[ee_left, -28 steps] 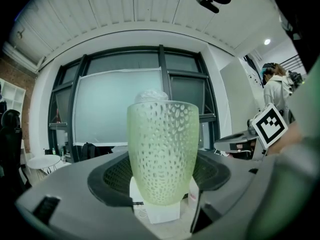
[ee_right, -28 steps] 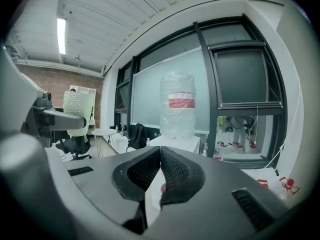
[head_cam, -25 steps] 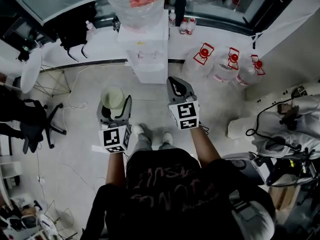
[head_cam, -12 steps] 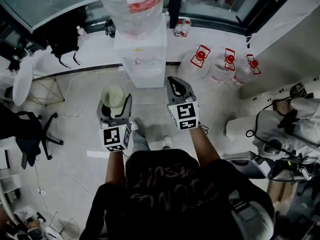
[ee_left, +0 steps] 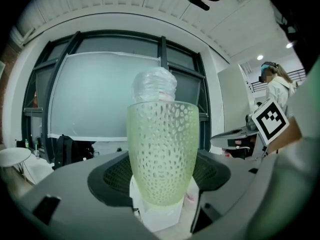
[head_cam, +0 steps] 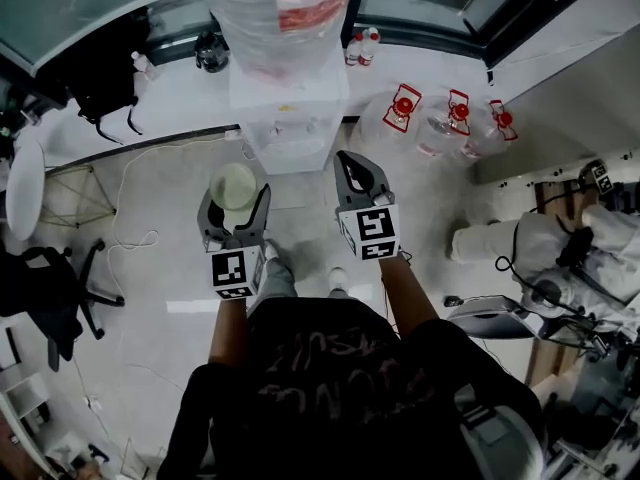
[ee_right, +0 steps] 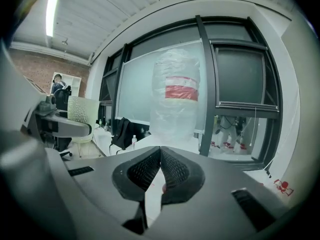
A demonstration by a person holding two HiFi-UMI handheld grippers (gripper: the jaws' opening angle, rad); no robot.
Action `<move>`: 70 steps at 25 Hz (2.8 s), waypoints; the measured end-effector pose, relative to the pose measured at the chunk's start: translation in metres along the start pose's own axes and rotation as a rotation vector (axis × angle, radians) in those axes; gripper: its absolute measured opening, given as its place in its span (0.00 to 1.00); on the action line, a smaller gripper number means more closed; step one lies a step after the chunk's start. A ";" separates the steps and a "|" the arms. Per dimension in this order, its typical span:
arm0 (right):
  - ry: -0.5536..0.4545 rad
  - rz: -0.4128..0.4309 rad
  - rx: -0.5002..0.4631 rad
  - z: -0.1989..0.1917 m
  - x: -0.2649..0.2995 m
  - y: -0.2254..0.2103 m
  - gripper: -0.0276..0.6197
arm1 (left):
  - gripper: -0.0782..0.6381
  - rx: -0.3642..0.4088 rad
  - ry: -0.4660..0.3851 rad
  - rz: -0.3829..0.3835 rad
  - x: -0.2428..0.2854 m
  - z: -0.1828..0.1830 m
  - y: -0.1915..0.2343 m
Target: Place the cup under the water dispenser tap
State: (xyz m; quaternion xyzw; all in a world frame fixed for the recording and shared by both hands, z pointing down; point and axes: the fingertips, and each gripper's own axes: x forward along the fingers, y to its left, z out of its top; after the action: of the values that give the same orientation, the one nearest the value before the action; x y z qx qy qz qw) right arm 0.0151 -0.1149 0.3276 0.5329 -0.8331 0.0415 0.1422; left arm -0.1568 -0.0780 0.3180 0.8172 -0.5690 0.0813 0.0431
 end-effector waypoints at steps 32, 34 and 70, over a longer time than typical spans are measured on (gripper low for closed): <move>0.033 -0.039 0.094 -0.089 0.103 -0.025 0.06 | 0.60 -0.087 0.078 -0.137 0.114 -0.117 0.017; 0.038 -0.019 0.102 -0.100 0.105 -0.026 0.06 | 0.60 -0.082 0.085 -0.126 0.120 -0.128 0.011; 0.066 0.120 0.144 -0.342 0.175 -0.050 0.07 | 0.60 -0.032 0.041 0.028 0.222 -0.336 -0.003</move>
State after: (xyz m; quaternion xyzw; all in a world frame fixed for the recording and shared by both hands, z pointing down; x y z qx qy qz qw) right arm 0.0573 -0.2142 0.6994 0.4892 -0.8532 0.1275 0.1282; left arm -0.1073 -0.2267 0.6888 0.8065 -0.5806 0.0897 0.0668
